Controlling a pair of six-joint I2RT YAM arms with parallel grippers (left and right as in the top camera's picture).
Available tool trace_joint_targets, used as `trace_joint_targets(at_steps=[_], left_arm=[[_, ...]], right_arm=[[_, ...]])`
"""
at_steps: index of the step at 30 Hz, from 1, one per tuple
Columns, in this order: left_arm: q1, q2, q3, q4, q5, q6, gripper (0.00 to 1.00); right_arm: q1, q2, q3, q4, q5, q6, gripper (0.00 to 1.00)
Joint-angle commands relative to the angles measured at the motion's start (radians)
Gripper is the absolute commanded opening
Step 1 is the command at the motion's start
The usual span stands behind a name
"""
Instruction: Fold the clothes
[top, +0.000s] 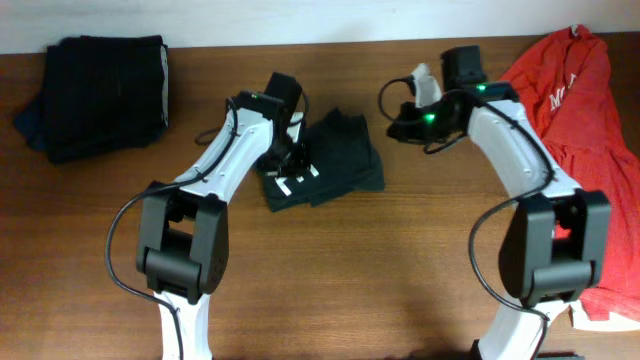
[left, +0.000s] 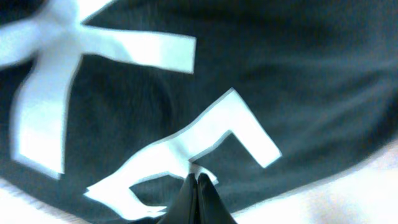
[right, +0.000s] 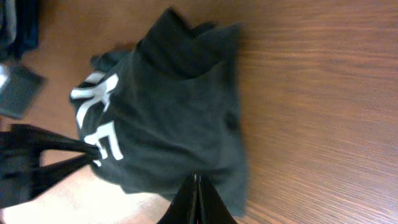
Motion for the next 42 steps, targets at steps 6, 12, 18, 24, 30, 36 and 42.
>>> trace_joint_targets(at_steps=[6,12,18,24,30,36,42], left_arm=[[0.007,0.003,-0.330,0.182,0.021,-0.093,0.00],[0.076,-0.037,-0.330,-0.019,-0.227,-0.161,0.01],[0.180,-0.257,-0.329,0.003,-0.261,-0.138,0.01],[0.167,-0.333,-0.329,0.336,0.161,-0.004,0.99],[0.123,-0.128,-0.329,0.512,0.269,-0.014,0.99],[0.026,-0.014,-0.329,0.673,0.246,-0.051,0.78],[0.054,-0.015,-0.282,0.592,-0.016,-0.046,0.01]], right_arm=[[0.128,0.211,0.006,0.222,-0.006,0.050,0.04],[0.116,0.278,0.007,0.049,0.360,0.116,0.04],[0.078,0.103,0.010,-0.106,0.389,0.140,0.06],[0.016,-0.135,0.011,-0.155,0.490,0.140,0.99],[-0.180,-0.145,0.011,-0.221,0.508,0.140,0.99],[-0.256,-0.145,0.011,-0.269,0.508,0.140,0.99],[-0.256,-0.145,0.011,-0.269,0.508,0.140,0.99]])
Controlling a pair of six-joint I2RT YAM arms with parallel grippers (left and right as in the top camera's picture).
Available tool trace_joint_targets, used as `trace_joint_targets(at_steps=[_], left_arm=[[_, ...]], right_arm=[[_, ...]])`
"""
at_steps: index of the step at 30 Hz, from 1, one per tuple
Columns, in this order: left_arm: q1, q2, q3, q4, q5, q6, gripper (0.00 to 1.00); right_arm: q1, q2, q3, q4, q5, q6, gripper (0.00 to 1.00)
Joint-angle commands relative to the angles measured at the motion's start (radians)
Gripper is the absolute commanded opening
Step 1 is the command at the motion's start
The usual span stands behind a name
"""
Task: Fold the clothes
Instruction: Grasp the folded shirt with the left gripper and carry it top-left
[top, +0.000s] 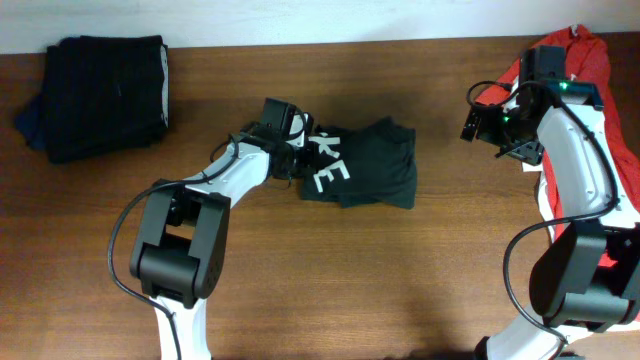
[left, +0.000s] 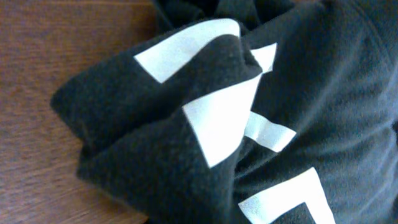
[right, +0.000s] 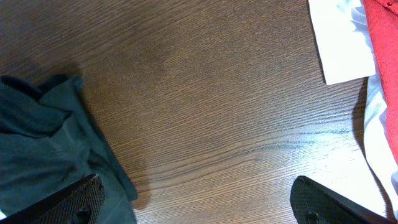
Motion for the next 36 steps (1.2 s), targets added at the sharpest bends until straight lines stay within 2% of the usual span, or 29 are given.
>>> trace_joint_targets(at_steps=[1,5,7,10,15,20,23,25,28,30,35,36], left_arm=[[0.064,0.015,0.085,-0.144,-0.261,0.036,0.01],[0.140,0.015,0.288,-0.251,-0.537,0.340,0.01],[0.175,0.015,0.365,-0.249,-0.695,0.417,0.01],[0.252,0.015,0.500,-0.246,-0.783,0.544,0.01],[0.364,0.015,0.624,-0.211,-0.805,0.543,0.01],[0.423,0.015,0.676,-0.139,-0.804,0.542,0.00],[0.454,0.014,0.677,-0.095,-0.808,0.462,0.00],[0.481,0.015,0.677,-0.093,-0.808,0.455,0.00],[0.541,0.024,0.676,-0.135,-0.787,0.332,0.01],[0.583,0.050,0.676,-0.145,-0.745,0.330,0.01],[0.657,0.153,0.676,-0.126,-0.747,0.331,0.02],[0.678,0.179,0.676,-0.123,-0.747,0.331,0.05]], right_arm=[[-0.002,-0.006,-0.003,0.000,0.016,0.005,0.99],[-0.002,-0.006,-0.003,0.000,0.016,0.005,0.99],[-0.002,-0.006,-0.003,0.000,0.016,0.006,0.99],[-0.002,-0.006,-0.003,0.000,0.016,0.005,0.99],[-0.002,-0.006,-0.003,0.000,0.016,0.005,0.99],[-0.002,-0.006,-0.003,0.000,0.016,0.005,0.99],[-0.002,-0.006,-0.003,0.000,0.016,0.005,0.99],[-0.002,-0.006,-0.003,0.000,0.016,0.005,0.99],[-0.002,-0.006,-0.003,0.000,0.016,0.005,0.99],[-0.002,-0.006,-0.003,0.000,0.016,0.005,0.99],[-0.002,-0.006,-0.003,0.000,0.016,0.005,0.99],[-0.002,-0.006,-0.003,0.000,0.016,0.005,0.99]])
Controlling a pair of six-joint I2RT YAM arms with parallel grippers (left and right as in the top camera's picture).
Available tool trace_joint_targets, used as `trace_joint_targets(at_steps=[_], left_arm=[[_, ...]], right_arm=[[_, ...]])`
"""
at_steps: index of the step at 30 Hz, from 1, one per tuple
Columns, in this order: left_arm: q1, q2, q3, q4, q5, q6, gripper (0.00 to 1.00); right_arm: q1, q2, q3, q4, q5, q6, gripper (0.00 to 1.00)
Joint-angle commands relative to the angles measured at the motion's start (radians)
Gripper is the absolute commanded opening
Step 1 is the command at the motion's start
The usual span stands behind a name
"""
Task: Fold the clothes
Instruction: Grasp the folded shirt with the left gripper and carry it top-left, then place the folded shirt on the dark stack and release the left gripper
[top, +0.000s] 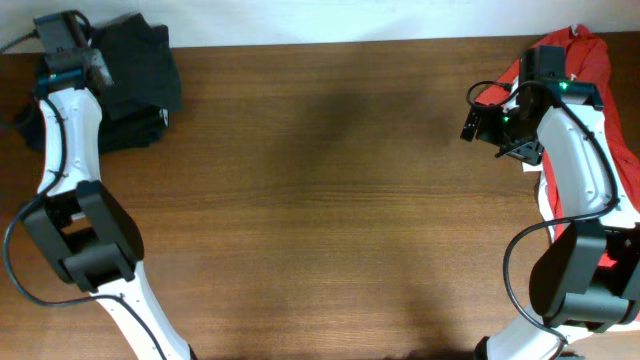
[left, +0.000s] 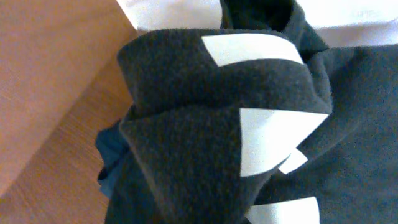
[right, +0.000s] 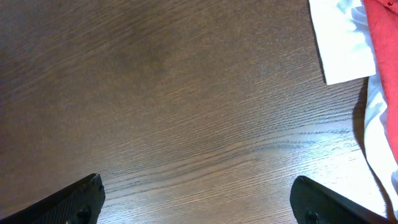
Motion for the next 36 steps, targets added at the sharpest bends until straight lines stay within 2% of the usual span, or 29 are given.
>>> trace_joint_targets(at_steps=[1,3,4,5,6,7,8,12,13,14,15,17,20,23,25,27,29,31,32,33,36], left_arm=[[0.061,0.079,0.023,0.024,-0.008,-0.018,0.09],[0.095,0.107,0.023,0.066,-0.020,0.010,0.10],[0.111,0.108,0.023,0.089,-0.033,0.013,0.16],[0.130,0.108,0.023,0.116,-0.041,0.013,0.36],[0.138,0.108,0.023,0.116,-0.041,0.013,0.75],[0.141,0.108,0.023,0.116,-0.041,0.013,0.96],[0.142,0.108,0.023,0.116,-0.041,0.013,0.99],[0.091,0.043,0.027,0.150,-0.016,0.013,0.99],[0.073,0.031,0.027,0.161,0.015,0.012,0.94],[0.055,0.028,0.027,0.172,0.058,0.013,0.75],[0.031,0.032,0.026,0.154,0.167,0.012,0.44],[0.006,0.050,0.022,0.137,0.257,0.006,0.23],[-0.008,0.095,0.022,0.124,0.258,-0.003,0.23],[-0.011,0.185,0.022,0.034,0.259,-0.003,0.25],[-0.020,0.188,0.022,-0.027,0.266,-0.003,0.34],[-0.038,0.172,0.026,-0.066,0.265,0.002,0.34],[-0.041,0.132,0.028,-0.061,0.249,0.002,0.41],[-0.034,0.043,0.031,-0.008,0.243,0.002,0.54],[-0.027,0.000,0.031,0.041,0.243,0.002,0.68],[-0.021,-0.017,0.031,0.076,0.243,0.002,0.72],[0.018,-0.013,0.029,0.123,0.243,0.002,0.73]], right_arm=[[-0.002,-0.006,-0.003,0.001,0.016,0.006,0.99],[-0.002,-0.006,-0.003,0.001,0.016,0.006,0.99],[-0.002,-0.006,-0.003,0.001,0.016,0.006,0.99],[-0.002,-0.006,-0.003,0.001,0.016,0.006,0.99],[-0.002,-0.006,-0.003,0.001,0.016,0.006,0.99],[-0.002,-0.006,-0.003,0.001,0.016,0.006,0.99],[-0.002,-0.006,-0.003,0.001,0.016,0.006,0.99],[-0.002,-0.006,-0.003,0.001,0.016,0.006,0.99],[-0.002,-0.006,-0.003,0.001,0.016,0.006,0.99],[-0.002,-0.006,-0.003,0.001,0.016,0.006,0.99],[-0.002,-0.006,-0.003,0.001,0.016,0.006,0.99],[-0.002,-0.006,-0.003,0.001,0.016,0.006,0.99],[-0.002,-0.006,-0.003,0.001,0.016,0.006,0.99],[-0.002,-0.006,-0.003,0.001,0.016,0.006,0.99],[-0.002,-0.006,-0.003,0.001,0.016,0.006,0.99],[-0.002,-0.006,-0.003,0.001,0.016,0.006,0.99],[-0.002,-0.006,-0.003,0.001,0.016,0.006,0.99],[-0.002,-0.006,-0.003,0.001,0.016,0.006,0.99],[-0.002,-0.006,-0.003,0.001,0.016,0.006,0.99],[-0.002,-0.006,-0.003,0.001,0.016,0.006,0.99],[-0.002,-0.006,-0.003,0.001,0.016,0.006,0.99]])
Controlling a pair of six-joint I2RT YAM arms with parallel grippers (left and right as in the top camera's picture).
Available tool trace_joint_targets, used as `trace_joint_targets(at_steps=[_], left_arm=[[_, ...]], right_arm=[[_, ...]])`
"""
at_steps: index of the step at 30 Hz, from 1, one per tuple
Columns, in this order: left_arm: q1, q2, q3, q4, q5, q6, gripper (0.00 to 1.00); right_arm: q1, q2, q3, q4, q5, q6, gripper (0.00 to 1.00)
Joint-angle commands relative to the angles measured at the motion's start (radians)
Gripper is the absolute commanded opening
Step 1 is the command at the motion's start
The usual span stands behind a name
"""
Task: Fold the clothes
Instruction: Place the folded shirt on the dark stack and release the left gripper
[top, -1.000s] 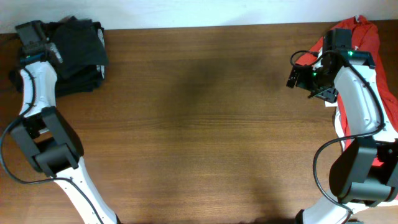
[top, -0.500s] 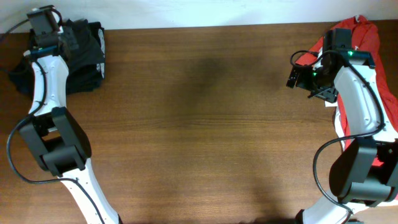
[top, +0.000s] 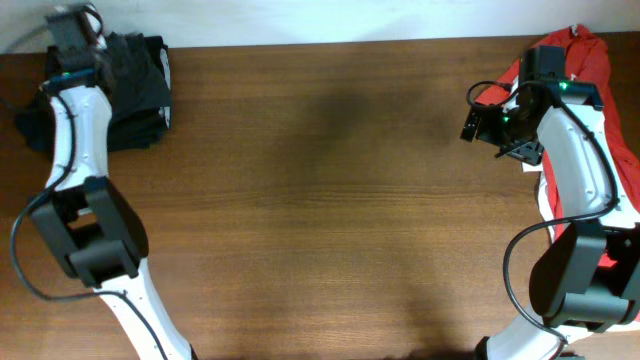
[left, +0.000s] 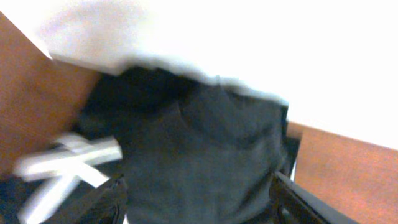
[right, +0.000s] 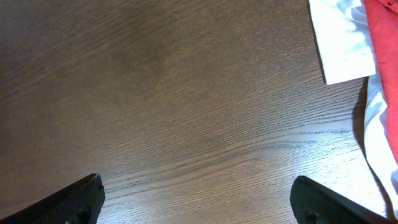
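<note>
The folded black shirt (left: 205, 143) with white lettering (left: 56, 168) lies on the dark pile of clothes (top: 125, 80) at the table's back left corner. My left gripper (top: 82, 45) hovers just over it, open (left: 199, 196), with a finger on either side and nothing between them. A red garment (top: 575, 90) lies heaped at the right edge. My right gripper (top: 476, 122) hangs open (right: 199, 199) over bare wood just left of that heap, holding nothing.
A white cloth or paper piece (right: 339, 37) lies beside the red garment's edge (right: 382, 31). Brown wooden tabletop (top: 330, 200) spans the middle. A white wall strip runs along the table's far edge (top: 320, 20).
My left gripper was shut on the black lettered shirt over the pile; now it is open and the shirt rests on the pile. The right arm has not moved.
Both grippers were shut at the black shirt in mid table. Then the right gripper stood open near the red garment while the left held the shirt. Later the left had the shirt at the back-left pile, and now it has let go.
</note>
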Motion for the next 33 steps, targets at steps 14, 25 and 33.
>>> trace_joint_targets(at_steps=[14,25,33], left_arm=[[0.181,0.048,0.033,-0.068,0.012,-0.003,0.93],[-0.005,-0.447,0.032,-0.839,0.501,-0.001,0.99],[-0.385,-0.620,-0.060,-1.090,0.370,0.031,0.99]], right_arm=[[-0.002,-0.007,-0.003,0.000,0.016,0.006,0.99],[-0.002,-0.007,-0.003,0.000,0.016,0.006,0.99],[-0.002,-0.007,-0.003,0.000,0.016,0.006,0.99]])
